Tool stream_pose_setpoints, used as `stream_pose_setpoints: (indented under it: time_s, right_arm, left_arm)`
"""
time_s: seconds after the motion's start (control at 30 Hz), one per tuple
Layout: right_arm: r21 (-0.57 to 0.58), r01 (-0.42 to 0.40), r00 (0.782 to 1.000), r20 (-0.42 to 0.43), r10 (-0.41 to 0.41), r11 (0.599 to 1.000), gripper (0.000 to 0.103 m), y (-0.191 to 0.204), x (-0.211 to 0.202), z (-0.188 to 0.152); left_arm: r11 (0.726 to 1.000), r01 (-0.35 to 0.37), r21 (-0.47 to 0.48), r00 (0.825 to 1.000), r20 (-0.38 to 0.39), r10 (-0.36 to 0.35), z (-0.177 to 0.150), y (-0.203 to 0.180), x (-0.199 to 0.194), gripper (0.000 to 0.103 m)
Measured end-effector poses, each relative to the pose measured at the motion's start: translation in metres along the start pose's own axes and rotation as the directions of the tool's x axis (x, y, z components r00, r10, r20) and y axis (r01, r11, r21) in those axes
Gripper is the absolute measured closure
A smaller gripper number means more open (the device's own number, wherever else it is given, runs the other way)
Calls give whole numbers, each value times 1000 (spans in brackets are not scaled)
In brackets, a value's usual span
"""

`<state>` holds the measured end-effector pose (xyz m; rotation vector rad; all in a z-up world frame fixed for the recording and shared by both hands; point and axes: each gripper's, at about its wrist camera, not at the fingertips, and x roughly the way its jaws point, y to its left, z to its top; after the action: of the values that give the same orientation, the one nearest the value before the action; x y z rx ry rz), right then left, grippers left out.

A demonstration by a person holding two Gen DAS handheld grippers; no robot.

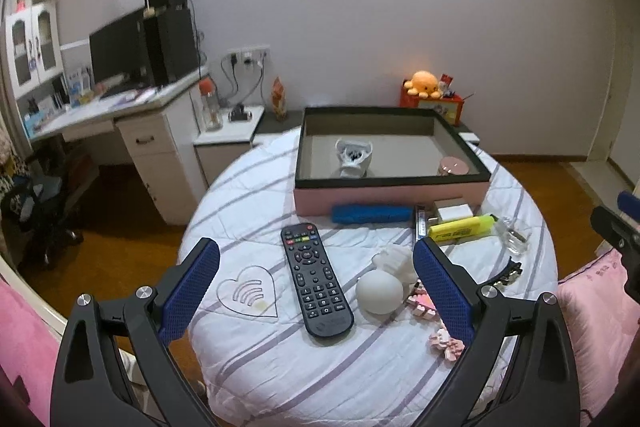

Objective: Organize rigid objects
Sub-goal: 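Grasp the black remote with the left tool while the right tool grasps the glass bottle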

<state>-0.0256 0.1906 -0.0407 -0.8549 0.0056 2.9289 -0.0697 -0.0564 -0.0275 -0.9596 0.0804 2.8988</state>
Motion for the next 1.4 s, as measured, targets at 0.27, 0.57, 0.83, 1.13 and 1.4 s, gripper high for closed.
stream_pose_setpoints:
  time_s: [0.27, 0.57, 0.83, 1.13, 1.4]
  right_arm:
    - [42, 22, 984, -175, -14, 999, 23, -26, 70, -8]
    - [36, 64, 931, -363, -47, 997, 24, -44, 154, -24]
    - [49, 64, 907, -421, -37, 997, 24, -46, 179, -40]
    - [82, 64, 915, -403, -25, 995, 50, -45, 166, -39]
    - [102, 92, 926, -375, -48, 990, 50, -51, 154, -27]
  left_arm:
    - [997, -56, -51, 983, -179, 46, -1, 10, 70, 4]
    - [988, -82, -128, 924, -381, 27, -13, 22, 148, 4]
    - [985, -65, -163, 893, -450, -15, -26, 22, 174, 0]
    - [978, 76, -196, 906, -395, -150, -29, 25, 152, 59]
    - [986, 47, -160, 918, -383, -106, -19, 19, 141, 59]
